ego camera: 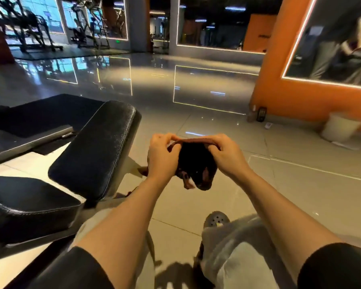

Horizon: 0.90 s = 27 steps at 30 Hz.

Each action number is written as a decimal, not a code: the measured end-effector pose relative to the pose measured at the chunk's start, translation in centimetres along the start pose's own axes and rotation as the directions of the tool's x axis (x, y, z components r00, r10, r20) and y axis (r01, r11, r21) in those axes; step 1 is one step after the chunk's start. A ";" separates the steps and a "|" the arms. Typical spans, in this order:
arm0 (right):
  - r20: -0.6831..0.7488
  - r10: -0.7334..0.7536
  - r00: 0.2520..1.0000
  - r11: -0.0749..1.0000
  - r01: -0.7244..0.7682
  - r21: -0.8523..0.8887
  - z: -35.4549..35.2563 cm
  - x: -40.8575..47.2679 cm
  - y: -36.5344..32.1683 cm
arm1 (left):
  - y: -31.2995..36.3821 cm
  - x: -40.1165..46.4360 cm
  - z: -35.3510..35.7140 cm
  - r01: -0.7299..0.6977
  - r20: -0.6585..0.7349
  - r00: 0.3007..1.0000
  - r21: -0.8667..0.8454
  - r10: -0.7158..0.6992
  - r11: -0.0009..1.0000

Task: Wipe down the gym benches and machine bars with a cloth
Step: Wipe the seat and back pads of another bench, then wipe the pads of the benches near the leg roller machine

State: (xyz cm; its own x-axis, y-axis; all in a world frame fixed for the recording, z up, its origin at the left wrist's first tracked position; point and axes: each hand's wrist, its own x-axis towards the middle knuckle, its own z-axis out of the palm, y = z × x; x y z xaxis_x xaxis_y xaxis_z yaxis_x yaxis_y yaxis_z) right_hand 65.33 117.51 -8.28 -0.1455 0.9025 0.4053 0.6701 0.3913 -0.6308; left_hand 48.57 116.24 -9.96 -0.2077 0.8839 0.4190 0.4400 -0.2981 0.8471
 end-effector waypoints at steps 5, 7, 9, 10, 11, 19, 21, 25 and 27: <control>-0.079 0.133 0.988 0.990 -0.128 0.057 -5.3 -1.2 1.6 | 2.2 -0.9 4.2 -0.180 0.141 0.973 -0.017 0.181 0.983; -0.142 0.197 0.970 0.979 -0.189 0.072 -6.0 -2.7 2.9 | 2.6 -1.2 5.9 -0.237 0.171 0.958 0.008 0.232 0.972; -0.226 0.271 0.936 0.963 -0.263 0.067 -7.1 -5.0 5.2 | 3.2 -1.7 8.4 -0.280 0.240 0.934 0.031 0.265 0.960; -0.260 0.307 0.915 0.951 -0.305 0.049 -7.4 -6.1 6.5 | 3.4 -2.2 9.7 -0.285 0.280 0.923 0.042 0.263 0.958; -0.286 0.348 0.893 0.933 -0.358 0.018 -8.0 -7.2 7.6 | 3.6 -2.8 11.2 -0.289 0.311 0.914 0.043 0.262 0.956; -0.442 0.563 0.699 0.808 -0.579 0.113 -14.8 -15.3 10.2 | 10.3 -10.7 21.1 -0.003 0.510 0.852 -0.225 0.120 0.974; -0.427 0.620 0.658 0.780 -0.575 0.247 -16.1 -16.9 10.2 | 12.7 -13.0 21.9 0.088 0.599 0.787 -0.346 0.147 0.934; -0.409 0.659 0.631 0.748 -0.495 0.441 -18.1 -19.1 9.4 | 16.1 -15.5 21.8 0.167 0.746 0.612 -0.446 0.262 0.879; -0.457 0.635 0.622 0.768 -0.445 0.460 -18.8 -20.1 9.1 | 16.7 -16.0 21.7 0.189 0.807 0.503 -0.452 0.309 0.871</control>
State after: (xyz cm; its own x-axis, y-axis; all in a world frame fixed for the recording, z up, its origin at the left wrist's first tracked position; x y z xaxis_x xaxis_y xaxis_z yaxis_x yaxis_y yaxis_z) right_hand 88.04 99.54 -9.75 0.6680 0.7280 0.1544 0.2444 -0.0187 -0.9695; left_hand 78.22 104.96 -9.66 0.7364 0.6434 0.2092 -0.0511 -0.2553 0.9655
